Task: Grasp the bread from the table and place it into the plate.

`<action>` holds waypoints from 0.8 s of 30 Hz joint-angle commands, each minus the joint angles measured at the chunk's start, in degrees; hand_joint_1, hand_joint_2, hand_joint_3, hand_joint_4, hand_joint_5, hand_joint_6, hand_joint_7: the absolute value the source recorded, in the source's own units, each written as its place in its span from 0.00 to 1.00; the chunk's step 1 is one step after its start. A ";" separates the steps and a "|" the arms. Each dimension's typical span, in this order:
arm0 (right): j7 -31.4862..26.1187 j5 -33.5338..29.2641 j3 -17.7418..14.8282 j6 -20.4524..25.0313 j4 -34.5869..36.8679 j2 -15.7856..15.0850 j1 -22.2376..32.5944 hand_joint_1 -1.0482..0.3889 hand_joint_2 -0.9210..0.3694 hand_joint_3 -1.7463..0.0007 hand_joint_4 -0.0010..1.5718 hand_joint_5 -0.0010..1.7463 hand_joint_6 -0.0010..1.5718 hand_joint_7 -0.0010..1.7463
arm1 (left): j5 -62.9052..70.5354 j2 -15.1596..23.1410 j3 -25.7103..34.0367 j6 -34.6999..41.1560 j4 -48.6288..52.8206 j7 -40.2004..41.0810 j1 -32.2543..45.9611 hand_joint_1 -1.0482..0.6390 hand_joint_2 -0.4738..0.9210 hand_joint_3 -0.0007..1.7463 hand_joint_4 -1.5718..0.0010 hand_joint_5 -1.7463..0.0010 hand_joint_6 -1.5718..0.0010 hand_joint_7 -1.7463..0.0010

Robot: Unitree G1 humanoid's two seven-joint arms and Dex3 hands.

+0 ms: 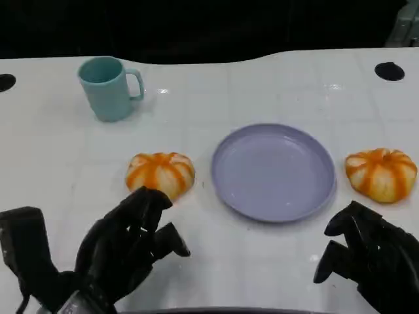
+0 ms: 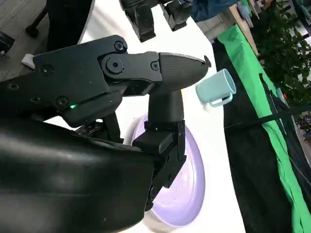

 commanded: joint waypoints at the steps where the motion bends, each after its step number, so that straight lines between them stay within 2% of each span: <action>1: -0.28 0.02 -0.04 -0.39 -0.15 -0.11 -0.19 0.43 0.00 0.77 0.44 1.00 0.37 0.90 | 3.45 1.78 -0.89 -5.00 0.88 -1.71 -0.95 0.28 1.00 0.19 0.59 0.01 0.70 0.13; 2: -0.49 -0.08 0.01 -0.26 -0.28 -0.09 -0.20 0.43 0.00 0.77 0.43 1.00 0.36 0.90 | 5.05 2.03 -1.43 -7.44 1.19 -2.18 -1.01 0.29 1.00 0.16 0.63 0.06 0.71 0.26; 3: -0.64 -0.17 0.05 -0.14 -0.39 -0.10 -0.21 0.43 0.00 0.77 0.43 1.00 0.36 0.90 | 6.13 2.13 -1.81 -9.20 1.49 -2.50 -1.01 0.31 1.00 0.15 0.65 0.10 0.70 0.34; 4: -0.73 -0.11 0.06 -0.01 -0.40 -0.09 -0.28 0.43 0.00 0.77 0.43 1.00 0.36 0.90 | 8.37 2.64 -2.66 -12.42 2.02 -3.10 -1.07 0.31 1.00 0.14 0.65 0.12 0.70 0.38; 5: -0.75 0.04 0.05 0.08 -0.33 -0.07 -0.37 0.43 0.00 0.77 0.43 1.00 0.36 0.90 | 10.96 3.29 -3.58 -15.95 2.70 -3.62 -1.21 0.32 1.00 0.11 0.67 0.18 0.70 0.48; 7: -0.71 0.26 0.02 0.11 -0.18 -0.03 -0.50 0.43 0.00 0.77 0.43 1.00 0.36 0.90 | 14.29 3.98 -4.66 -20.60 3.85 -4.18 -1.44 0.32 1.00 0.08 0.70 0.26 0.69 0.59; 12: -1.37 0.57 -0.17 0.46 -0.18 0.41 -0.83 0.43 0.00 0.77 0.43 1.00 0.36 0.90 | 24.82 8.30 -7.83 -32.97 6.36 -4.54 -2.83 0.31 1.00 0.03 0.83 0.36 0.74 0.72; 13: -1.48 0.64 -0.19 0.53 -0.21 0.47 -0.89 0.43 0.00 0.77 0.43 1.00 0.36 0.90 | 26.19 9.13 -8.11 -33.82 6.24 -4.39 -3.07 0.31 1.00 0.02 0.85 0.36 0.74 0.73; 15: -1.36 0.49 -0.07 0.37 -0.21 0.35 -0.96 0.43 0.00 0.77 0.43 1.00 0.36 0.90 | 27.57 10.16 -8.36 -34.76 6.03 -4.32 -3.41 0.35 0.97 0.01 0.89 0.46 0.73 0.83; 17: -1.73 0.37 -0.04 0.79 -0.50 0.36 -1.05 0.43 0.00 0.76 0.43 1.00 0.36 0.90 | 29.90 11.57 -8.80 -35.83 5.58 -3.86 -3.82 0.38 0.96 0.00 0.93 0.52 0.74 0.89; 22: -2.29 1.05 -0.39 2.17 -1.03 0.42 -1.17 0.43 0.00 0.77 0.43 1.00 0.36 0.91 | 38.71 15.72 -9.87 -41.54 6.39 -2.20 -5.78 0.40 0.95 0.00 1.00 0.61 0.78 0.96; 24: -2.09 1.06 -0.46 2.15 -1.00 0.32 -1.16 0.43 0.00 0.77 0.43 1.00 0.36 0.91 | 45.58 18.64 -10.73 -44.75 7.04 -0.10 -7.09 0.41 0.93 0.00 1.00 0.69 0.81 0.98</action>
